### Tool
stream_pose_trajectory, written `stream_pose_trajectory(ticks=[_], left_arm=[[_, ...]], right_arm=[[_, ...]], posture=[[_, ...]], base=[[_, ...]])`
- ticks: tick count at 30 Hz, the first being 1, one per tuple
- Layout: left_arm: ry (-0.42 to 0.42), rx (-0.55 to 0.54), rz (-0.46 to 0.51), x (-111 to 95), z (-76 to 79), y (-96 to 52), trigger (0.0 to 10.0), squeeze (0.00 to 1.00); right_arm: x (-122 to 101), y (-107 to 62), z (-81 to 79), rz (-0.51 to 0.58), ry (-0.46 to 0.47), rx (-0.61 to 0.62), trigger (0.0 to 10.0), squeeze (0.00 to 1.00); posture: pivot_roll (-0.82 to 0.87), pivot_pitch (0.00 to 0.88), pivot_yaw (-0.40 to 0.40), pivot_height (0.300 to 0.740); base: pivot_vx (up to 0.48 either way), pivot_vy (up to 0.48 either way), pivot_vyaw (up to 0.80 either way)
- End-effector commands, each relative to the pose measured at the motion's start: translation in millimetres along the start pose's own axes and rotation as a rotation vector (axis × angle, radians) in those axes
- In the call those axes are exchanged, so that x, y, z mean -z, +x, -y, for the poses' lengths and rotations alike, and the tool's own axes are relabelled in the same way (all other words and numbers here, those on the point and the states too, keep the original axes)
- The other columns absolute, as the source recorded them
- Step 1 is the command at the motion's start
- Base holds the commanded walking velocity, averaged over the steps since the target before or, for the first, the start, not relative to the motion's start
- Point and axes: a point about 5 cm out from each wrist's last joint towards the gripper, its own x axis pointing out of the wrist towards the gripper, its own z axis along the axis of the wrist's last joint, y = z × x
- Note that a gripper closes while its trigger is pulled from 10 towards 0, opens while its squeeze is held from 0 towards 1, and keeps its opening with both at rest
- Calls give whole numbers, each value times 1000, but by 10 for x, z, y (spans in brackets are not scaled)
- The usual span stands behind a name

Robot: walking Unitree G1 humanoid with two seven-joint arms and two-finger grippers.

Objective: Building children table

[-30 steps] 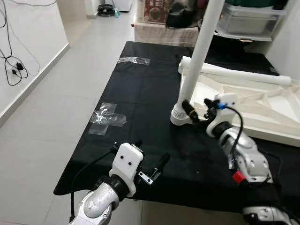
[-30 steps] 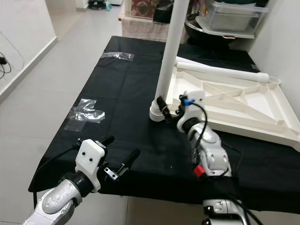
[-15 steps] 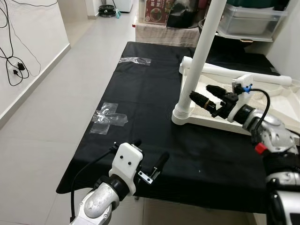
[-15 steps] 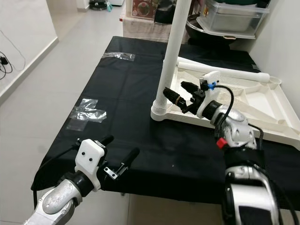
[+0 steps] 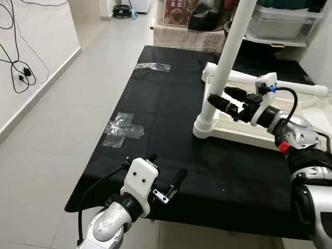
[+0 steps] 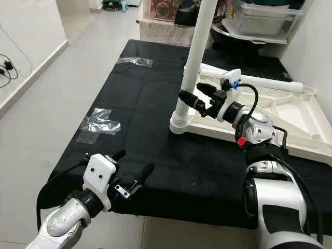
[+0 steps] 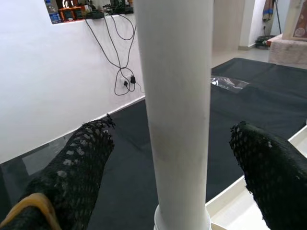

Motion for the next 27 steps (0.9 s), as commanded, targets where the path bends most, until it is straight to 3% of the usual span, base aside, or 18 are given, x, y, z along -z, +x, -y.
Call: stream_pose_trajectory(ticks=[1,27], left_arm=[[6,1,-4,-1,16,-16,10000,0],[5,3,-1,-10,24,-12,10000,0]], right_arm=[[-27,19,-2,0,-17,-18,10000,0],[-51,274,-94,9,-40,-2,10000,0]], posture=[[108,135,-75,740],[109,138,-78,740]], base=[[0,0,0],[0,0,0]])
